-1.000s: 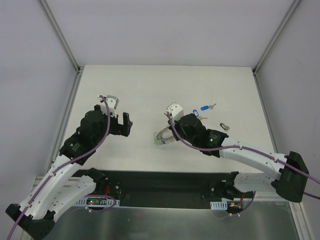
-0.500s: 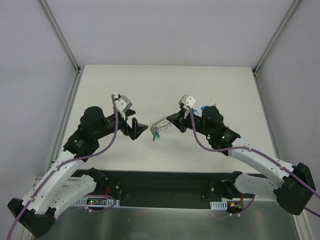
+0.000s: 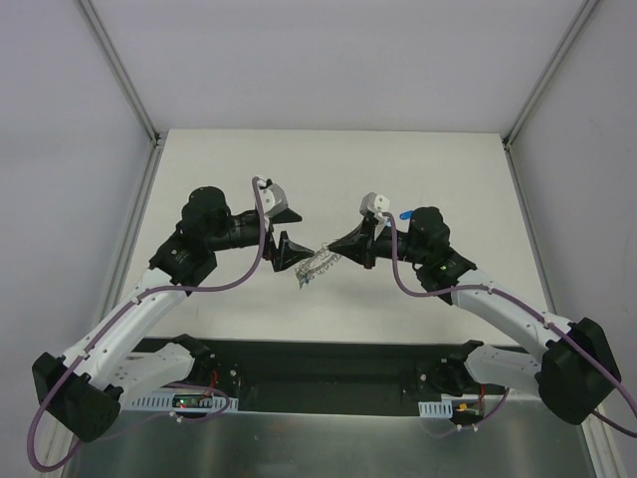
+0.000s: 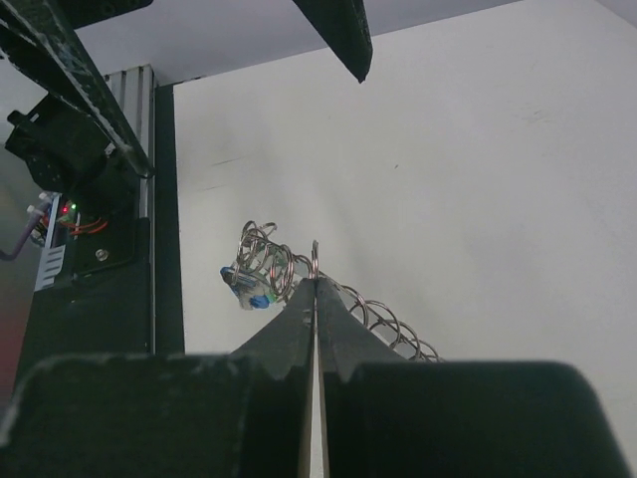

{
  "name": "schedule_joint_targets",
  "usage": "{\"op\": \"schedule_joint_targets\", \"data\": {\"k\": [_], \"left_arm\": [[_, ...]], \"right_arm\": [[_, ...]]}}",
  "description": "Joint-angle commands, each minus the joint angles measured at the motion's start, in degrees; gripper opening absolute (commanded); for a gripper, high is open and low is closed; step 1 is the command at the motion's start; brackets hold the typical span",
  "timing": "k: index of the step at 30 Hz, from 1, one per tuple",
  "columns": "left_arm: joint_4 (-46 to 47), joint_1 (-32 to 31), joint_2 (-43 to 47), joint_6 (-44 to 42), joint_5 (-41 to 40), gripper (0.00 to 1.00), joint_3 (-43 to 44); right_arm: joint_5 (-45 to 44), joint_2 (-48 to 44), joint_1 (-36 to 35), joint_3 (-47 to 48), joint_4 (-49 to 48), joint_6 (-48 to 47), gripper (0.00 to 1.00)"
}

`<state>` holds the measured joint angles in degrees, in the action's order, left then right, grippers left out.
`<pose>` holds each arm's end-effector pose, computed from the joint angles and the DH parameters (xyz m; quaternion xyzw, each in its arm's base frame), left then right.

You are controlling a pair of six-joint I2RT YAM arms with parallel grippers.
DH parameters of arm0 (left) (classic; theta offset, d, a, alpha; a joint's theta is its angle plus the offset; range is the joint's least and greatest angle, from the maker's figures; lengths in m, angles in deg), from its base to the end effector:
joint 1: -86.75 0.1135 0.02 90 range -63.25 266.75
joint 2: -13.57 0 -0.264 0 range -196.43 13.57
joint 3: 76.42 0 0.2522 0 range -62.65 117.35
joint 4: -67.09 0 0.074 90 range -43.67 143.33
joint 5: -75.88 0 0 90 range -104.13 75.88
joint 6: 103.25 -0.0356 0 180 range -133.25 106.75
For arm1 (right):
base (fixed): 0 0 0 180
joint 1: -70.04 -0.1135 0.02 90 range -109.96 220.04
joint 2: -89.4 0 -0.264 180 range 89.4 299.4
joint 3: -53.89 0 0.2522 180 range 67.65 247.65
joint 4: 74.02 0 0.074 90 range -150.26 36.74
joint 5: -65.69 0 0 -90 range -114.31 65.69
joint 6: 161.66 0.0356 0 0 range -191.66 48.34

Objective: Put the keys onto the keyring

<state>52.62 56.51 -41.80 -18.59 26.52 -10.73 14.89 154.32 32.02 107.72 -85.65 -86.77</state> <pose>0.1774 -0.1302 0.3686 0.4350 0.5816 -0.3860 0.5688 0.1887 0.1761 0.3051 -0.5097 0.4864 0.3643 0.6091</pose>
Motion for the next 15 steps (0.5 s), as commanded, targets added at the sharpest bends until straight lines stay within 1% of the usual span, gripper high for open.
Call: {"op": "schedule_joint_targets", "data": {"k": [1,4,6,8,14,15], "left_arm": [[3.96,0.80,1.05,-5.63,9.63,0.85,-3.39],[4.84,0.71,2.64,-7.39,9.90,0.79,-6.38],[5.98,0.53,4.04,-8.19,9.46,0.72,-7.44],[7.29,0.53,4.05,-8.02,8.14,0.68,-8.50],[9.67,-0.08,2.47,-5.73,8.57,0.59,-9.29],[10.28,-0.26,2.20,-5.47,8.84,0.54,-9.47]], "right_arm": [[6.85,-1.73,0.84,-0.09,-6.17,-1.58,0.01],[9.92,-0.42,0.84,0.70,-6.17,-1.67,0.01],[11.94,0.55,0.84,1.14,-6.17,-1.59,0.01],[13.26,0.82,0.75,1.67,-6.17,-1.59,0.01],[14.06,1.26,-0.56,2.11,-6.08,-2.11,0.01],[13.97,1.34,-0.74,2.11,-6.08,-2.11,0.01]]}}
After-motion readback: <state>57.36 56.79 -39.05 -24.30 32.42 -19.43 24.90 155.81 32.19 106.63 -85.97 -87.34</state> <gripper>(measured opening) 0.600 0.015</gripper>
